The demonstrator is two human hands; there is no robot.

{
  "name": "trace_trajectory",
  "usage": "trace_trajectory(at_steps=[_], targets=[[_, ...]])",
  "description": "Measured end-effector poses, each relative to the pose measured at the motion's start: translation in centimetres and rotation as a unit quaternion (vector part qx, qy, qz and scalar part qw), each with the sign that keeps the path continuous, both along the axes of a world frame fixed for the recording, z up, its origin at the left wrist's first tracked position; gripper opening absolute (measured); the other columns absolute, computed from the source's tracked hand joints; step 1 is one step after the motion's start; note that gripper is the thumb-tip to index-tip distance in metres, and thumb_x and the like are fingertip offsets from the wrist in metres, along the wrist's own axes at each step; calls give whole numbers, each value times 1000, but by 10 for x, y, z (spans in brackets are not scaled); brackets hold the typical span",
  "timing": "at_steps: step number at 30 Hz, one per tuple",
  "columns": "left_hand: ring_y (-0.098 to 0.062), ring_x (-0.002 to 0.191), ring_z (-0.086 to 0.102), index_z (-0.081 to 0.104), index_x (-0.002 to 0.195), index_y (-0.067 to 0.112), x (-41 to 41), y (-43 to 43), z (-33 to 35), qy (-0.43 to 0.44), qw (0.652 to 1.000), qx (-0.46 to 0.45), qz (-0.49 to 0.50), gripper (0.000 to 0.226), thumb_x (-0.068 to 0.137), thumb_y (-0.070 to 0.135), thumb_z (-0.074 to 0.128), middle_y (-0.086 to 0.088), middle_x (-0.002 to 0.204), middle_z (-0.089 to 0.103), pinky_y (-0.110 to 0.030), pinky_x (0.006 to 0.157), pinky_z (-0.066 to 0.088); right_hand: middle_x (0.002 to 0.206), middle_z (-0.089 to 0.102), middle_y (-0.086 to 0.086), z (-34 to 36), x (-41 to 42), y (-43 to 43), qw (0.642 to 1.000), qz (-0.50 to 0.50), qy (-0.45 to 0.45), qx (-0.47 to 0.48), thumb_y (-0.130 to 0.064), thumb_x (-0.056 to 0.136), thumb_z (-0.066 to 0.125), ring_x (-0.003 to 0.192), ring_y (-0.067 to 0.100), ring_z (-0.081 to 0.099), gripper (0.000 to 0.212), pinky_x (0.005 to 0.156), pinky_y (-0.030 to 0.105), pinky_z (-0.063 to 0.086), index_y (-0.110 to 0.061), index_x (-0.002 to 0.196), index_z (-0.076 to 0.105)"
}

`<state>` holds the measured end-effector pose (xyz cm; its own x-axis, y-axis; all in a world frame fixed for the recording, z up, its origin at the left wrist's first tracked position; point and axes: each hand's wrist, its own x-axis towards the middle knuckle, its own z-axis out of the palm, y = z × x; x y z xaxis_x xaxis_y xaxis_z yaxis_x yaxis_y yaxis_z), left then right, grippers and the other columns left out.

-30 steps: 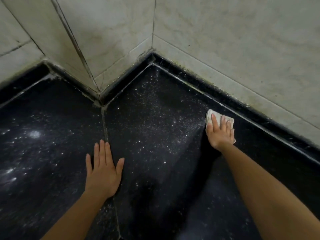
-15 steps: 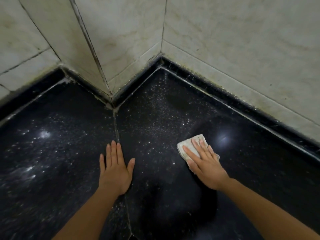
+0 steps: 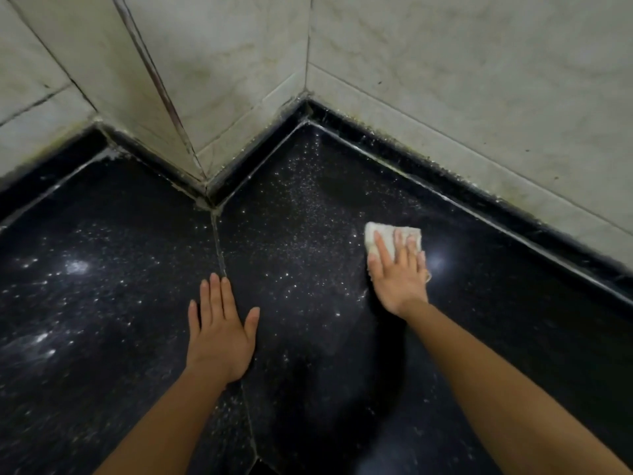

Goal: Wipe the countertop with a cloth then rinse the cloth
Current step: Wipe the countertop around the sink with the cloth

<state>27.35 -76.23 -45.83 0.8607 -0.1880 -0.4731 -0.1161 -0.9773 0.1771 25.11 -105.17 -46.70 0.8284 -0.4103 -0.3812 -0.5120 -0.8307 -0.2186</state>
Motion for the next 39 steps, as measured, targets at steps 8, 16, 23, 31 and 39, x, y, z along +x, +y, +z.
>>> trace_trajectory(at_steps=[8,16,23,31,39], targets=[[-19,140,-29,-26,142,10,-1,-1,3,-6,1000,-16,5,71,95,53,5,-7,151,-32,-39,114,-16,161,7,5,-2,-110,75,959,279,-43,-10,-48,103,11,148,30,1,50,115,42,-3,-40,151,3],[-18,139,-29,-27,142,10,-2,-2,1,-18,1000,-11,6,72,92,54,2,-6,151,-32,-39,114,-16,161,6,0,-1,-69,-3,942,334,-15,-16,-61,94,-3,148,22,-6,60,119,43,-6,-42,150,9],[-15,133,-36,-32,138,11,-1,-2,-3,-17,1000,-4,3,70,92,54,0,-4,145,-38,-37,112,-19,160,-18,-2,6,42,-49,1000,-4,23,-12,-49,101,10,146,19,-20,52,115,37,-15,-40,151,-4],[-20,138,-32,-30,139,9,-1,-2,-1,-17,1000,-3,-2,71,92,53,0,-8,149,-36,-37,112,-19,159,-19,4,-5,15,18,995,101,0,-1,-50,100,7,143,23,-26,55,112,39,-22,-36,150,-8],[-21,140,-28,-25,143,7,-1,-3,2,-11,1000,2,-5,73,94,53,3,-10,152,-30,-39,114,-15,159,-15,-2,8,-83,73,917,393,-17,65,-51,101,13,143,22,-27,49,111,34,-26,-44,148,-1]])
